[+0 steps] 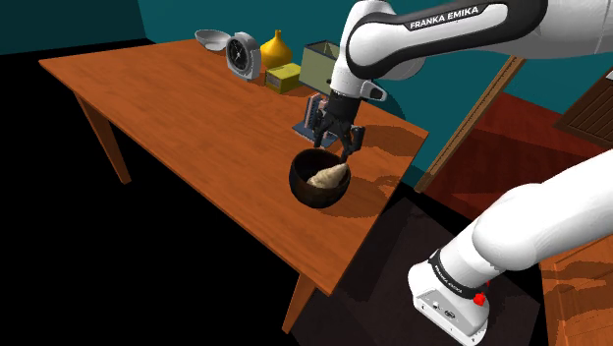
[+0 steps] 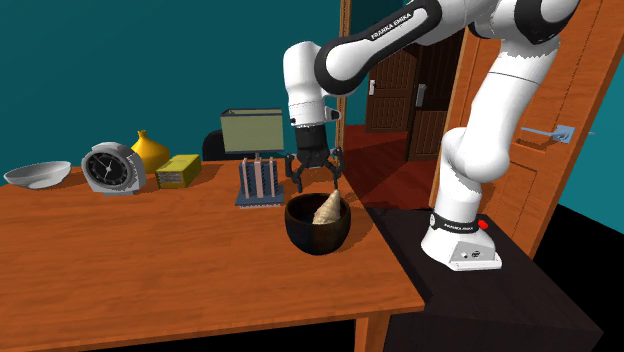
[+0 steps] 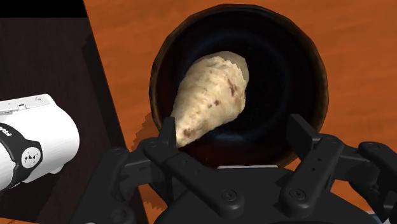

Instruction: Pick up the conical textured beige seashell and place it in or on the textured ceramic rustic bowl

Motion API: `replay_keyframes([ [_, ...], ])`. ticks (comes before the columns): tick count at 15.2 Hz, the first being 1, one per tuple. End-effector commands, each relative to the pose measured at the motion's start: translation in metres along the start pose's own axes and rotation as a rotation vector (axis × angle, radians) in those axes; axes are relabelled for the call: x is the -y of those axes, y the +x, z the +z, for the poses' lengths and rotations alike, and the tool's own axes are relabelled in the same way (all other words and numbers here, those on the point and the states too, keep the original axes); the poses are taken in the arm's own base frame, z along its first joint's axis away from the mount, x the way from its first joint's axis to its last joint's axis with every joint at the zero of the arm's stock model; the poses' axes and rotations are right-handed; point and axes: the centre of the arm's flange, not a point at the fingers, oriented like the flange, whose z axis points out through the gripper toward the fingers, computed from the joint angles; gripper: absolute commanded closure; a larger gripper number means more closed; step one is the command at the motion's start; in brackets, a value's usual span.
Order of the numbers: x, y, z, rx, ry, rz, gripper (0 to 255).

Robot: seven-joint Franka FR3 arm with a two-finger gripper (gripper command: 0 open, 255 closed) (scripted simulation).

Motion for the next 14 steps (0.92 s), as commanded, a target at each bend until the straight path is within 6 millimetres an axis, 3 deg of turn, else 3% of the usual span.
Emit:
replay_keyframes([
  [1,0.0,0.0,0.0,0.0,0.0,0.0,0],
  [2,0.0,0.0,0.0,0.0,0.0,0.0,0],
  [6,0.0,0.0,-0.05,0.0,0.0,0.0,0],
  [14,0.0,0.0,-0.05,0.0,0.0,0.0,0],
])
